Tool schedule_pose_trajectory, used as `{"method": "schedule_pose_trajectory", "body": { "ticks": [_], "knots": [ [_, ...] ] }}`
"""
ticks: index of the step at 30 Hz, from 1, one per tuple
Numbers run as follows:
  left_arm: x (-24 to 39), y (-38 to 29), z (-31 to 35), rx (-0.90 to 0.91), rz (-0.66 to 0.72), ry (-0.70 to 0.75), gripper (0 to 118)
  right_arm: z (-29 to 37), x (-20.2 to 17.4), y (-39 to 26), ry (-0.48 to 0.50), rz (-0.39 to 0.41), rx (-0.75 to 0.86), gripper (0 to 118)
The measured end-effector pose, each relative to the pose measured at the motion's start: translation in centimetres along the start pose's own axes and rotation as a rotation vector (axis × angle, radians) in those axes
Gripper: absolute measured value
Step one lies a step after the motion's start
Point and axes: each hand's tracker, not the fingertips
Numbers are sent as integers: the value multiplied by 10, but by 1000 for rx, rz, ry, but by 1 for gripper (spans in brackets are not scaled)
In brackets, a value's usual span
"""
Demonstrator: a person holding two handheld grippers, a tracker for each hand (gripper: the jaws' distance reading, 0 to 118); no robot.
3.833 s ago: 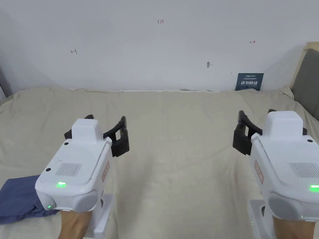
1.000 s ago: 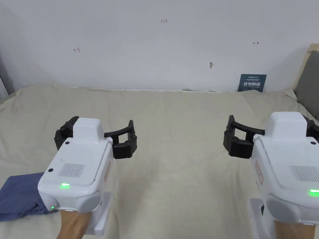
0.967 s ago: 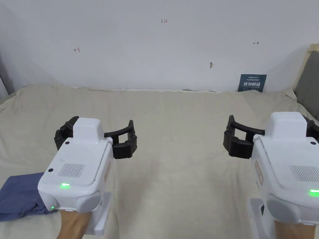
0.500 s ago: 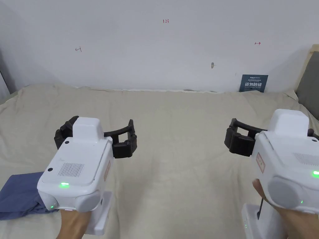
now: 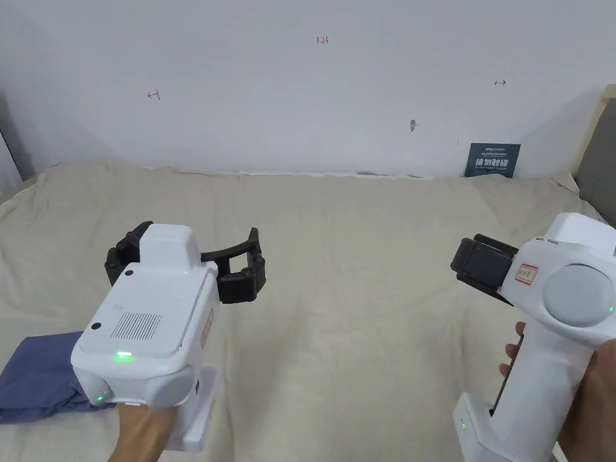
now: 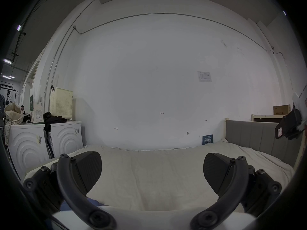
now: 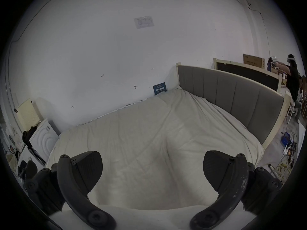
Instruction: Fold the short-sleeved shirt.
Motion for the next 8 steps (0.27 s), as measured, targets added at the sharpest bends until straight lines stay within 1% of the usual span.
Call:
{"method": "schedule_pose_trajectory", "body": {
  "ticks": [3,5,8],
  "knots": [
    [0,0,0,2,-2,4,118,1,-2,-2,8,62,36,118],
    [0,0,0,3,-3,4,118,2,-4,-3,-2,71,45,118],
    [0,-1,-1,1,-3,4,118,0,-5,-2,7,80,37,118]
  ]
}}
